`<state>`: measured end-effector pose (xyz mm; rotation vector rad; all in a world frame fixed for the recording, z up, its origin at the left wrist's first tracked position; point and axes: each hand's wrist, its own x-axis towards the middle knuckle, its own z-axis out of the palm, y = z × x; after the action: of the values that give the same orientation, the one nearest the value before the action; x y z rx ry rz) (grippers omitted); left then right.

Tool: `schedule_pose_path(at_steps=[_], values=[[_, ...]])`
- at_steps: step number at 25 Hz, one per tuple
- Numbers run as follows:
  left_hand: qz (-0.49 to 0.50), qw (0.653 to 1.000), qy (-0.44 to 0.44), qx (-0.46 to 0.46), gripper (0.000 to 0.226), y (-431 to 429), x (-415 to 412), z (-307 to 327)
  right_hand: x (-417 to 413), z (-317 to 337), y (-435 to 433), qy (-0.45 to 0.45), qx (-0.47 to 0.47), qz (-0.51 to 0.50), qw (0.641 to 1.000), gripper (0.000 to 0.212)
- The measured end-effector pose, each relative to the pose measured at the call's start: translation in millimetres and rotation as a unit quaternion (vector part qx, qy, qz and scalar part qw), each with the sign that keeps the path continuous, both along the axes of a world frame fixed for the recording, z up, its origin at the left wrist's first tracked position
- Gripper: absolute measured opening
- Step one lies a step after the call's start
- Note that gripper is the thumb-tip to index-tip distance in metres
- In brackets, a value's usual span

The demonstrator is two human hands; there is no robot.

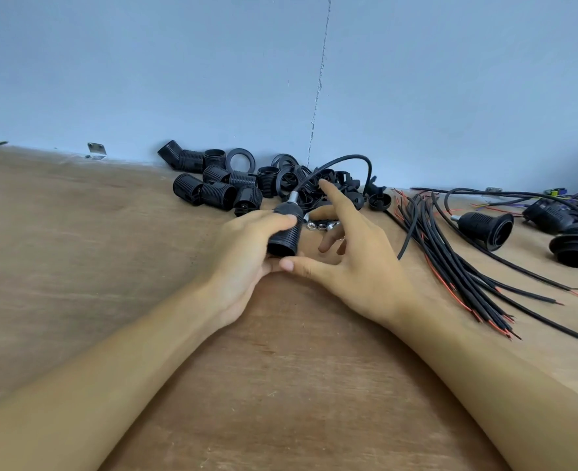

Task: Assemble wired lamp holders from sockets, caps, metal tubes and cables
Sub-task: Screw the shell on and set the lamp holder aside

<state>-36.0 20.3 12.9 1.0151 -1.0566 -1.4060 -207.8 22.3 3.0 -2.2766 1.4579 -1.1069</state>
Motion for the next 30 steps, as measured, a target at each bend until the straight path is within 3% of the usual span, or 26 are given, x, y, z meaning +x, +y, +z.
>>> schedule_pose_path(at_steps=[5, 9, 15, 17, 20, 23, 26, 28, 30], values=[[-0.043, 0.996, 0.079, 0.023, 0.024, -1, 8, 3, 1, -2, -1, -0.071, 0.022, 0.002, 0.997, 0.078], [-0.067, 0.992, 0.105, 0.021, 0.029, -1, 9, 4, 0, -1, 1, -0.065, 0.008, 0.01, 0.998, 0.062], [-0.085, 0.993, 0.072, -0.034, 0.044, -5, 13, 1, -3, 4, 3, -0.048, -0.032, 0.049, 0.997, 0.062], [-0.088, 0.992, 0.071, -0.065, 0.055, -6, 15, -1, -1, 8, 6, -0.098, -0.012, 0.066, 0.993, 0.054], [-0.059, 0.991, -0.008, -0.12, 0.058, -4, 11, -4, 5, 12, 10, -0.179, 0.031, 0.088, 0.979, 0.027], [-0.016, 0.982, -0.087, -0.169, 0.053, 0, 4, -8, 4, 11, 9, -0.103, -0.038, 0.033, 0.993, 0.022], [0.094, 0.927, -0.278, -0.233, 0.043, -2, 6, -8, -3, 12, 3, -0.054, -0.122, -0.035, 0.99, 0.023], [0.139, 0.907, -0.326, -0.227, 0.033, -4, 8, -9, -11, 12, -1, -0.046, -0.111, -0.077, 0.99, 0.007], [0.138, 0.902, -0.347, -0.216, 0.029, -6, 6, -11, -17, 11, -6, -0.055, -0.078, -0.113, 0.989, 0.01]])
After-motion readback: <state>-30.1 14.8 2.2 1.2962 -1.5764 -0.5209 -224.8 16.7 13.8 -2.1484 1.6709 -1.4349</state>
